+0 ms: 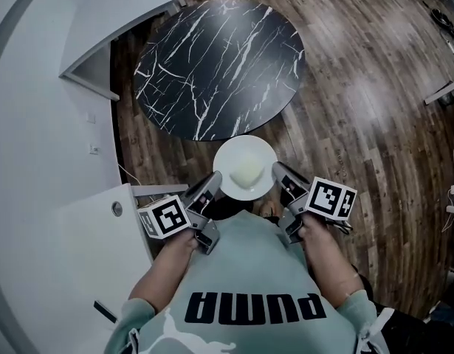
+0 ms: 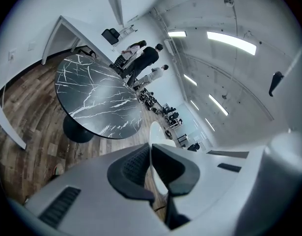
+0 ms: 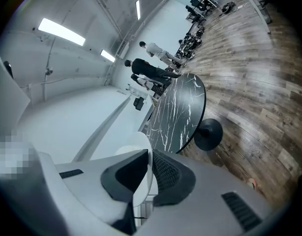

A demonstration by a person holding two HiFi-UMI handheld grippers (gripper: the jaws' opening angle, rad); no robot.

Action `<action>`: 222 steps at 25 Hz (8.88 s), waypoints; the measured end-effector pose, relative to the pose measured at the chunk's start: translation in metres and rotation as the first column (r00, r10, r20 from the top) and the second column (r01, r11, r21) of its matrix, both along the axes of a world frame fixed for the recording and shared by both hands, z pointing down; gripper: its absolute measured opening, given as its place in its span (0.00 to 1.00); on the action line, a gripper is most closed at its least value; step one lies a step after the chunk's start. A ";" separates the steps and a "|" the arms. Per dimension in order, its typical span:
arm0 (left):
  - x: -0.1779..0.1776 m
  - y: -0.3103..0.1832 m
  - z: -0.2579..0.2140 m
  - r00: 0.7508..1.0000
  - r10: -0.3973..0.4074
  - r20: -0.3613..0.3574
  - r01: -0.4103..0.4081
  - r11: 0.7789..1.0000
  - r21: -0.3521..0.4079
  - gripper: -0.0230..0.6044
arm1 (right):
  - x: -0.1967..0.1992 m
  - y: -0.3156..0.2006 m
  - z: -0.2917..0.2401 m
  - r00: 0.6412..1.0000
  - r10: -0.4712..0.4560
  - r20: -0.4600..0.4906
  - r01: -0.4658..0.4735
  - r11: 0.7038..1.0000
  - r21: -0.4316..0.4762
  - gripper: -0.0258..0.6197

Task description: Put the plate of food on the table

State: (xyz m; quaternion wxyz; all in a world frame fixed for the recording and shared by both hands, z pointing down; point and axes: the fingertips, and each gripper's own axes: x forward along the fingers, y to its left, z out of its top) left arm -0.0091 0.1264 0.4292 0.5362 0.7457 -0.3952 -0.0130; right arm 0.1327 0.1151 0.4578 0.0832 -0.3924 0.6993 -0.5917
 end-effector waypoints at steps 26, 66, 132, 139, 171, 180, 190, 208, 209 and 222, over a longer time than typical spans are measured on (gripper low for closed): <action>-0.029 -0.201 0.041 0.985 0.035 -0.168 -0.049 0.995 -0.083 0.07 | -0.025 -0.198 0.012 0.984 0.043 -0.171 -0.056 0.995 -0.077 0.09; -0.046 -0.394 0.204 0.950 -0.312 -0.006 0.305 0.931 -0.201 0.08 | -0.051 -0.436 0.186 0.953 -0.283 -0.112 0.254 0.942 -0.218 0.09; -0.041 -0.253 0.069 0.926 0.092 0.366 -0.178 0.962 0.208 0.05 | -0.070 -0.251 0.041 0.743 -0.092 -0.663 0.257 0.954 0.155 0.05; -0.032 -0.233 0.052 0.920 0.065 0.387 -0.173 0.952 0.253 0.05 | -0.061 -0.227 0.019 0.738 -0.062 -0.671 0.284 0.932 0.226 0.05; 0.024 -0.054 -0.042 0.839 -0.163 0.519 -0.104 0.889 0.447 0.05 | 0.007 -0.065 -0.062 0.741 0.017 -0.671 0.365 0.828 0.425 0.05; -0.051 0.002 -0.041 0.855 -0.143 0.499 -0.117 0.883 0.454 0.05 | -0.060 0.007 -0.067 0.713 0.082 -0.696 0.307 0.856 0.416 0.05; -0.076 0.044 -0.034 0.877 -0.050 0.477 -0.218 0.845 0.489 0.05 | -0.089 0.060 -0.063 0.674 0.158 -0.722 0.222 0.888 0.402 0.05; -0.107 0.060 -0.021 0.871 -0.105 0.479 -0.168 0.854 0.492 0.05 | -0.114 0.075 -0.044 0.661 0.163 -0.733 0.246 0.875 0.416 0.05; -0.107 0.061 -0.021 0.871 -0.100 0.481 -0.174 0.853 0.493 0.05 | -0.113 0.076 -0.044 0.660 0.166 -0.733 0.242 0.876 0.417 0.05; -0.106 0.063 -0.027 0.872 -0.098 0.479 -0.185 0.841 0.508 0.05 | -0.116 0.080 -0.051 0.654 0.179 -0.735 0.241 0.871 0.428 0.05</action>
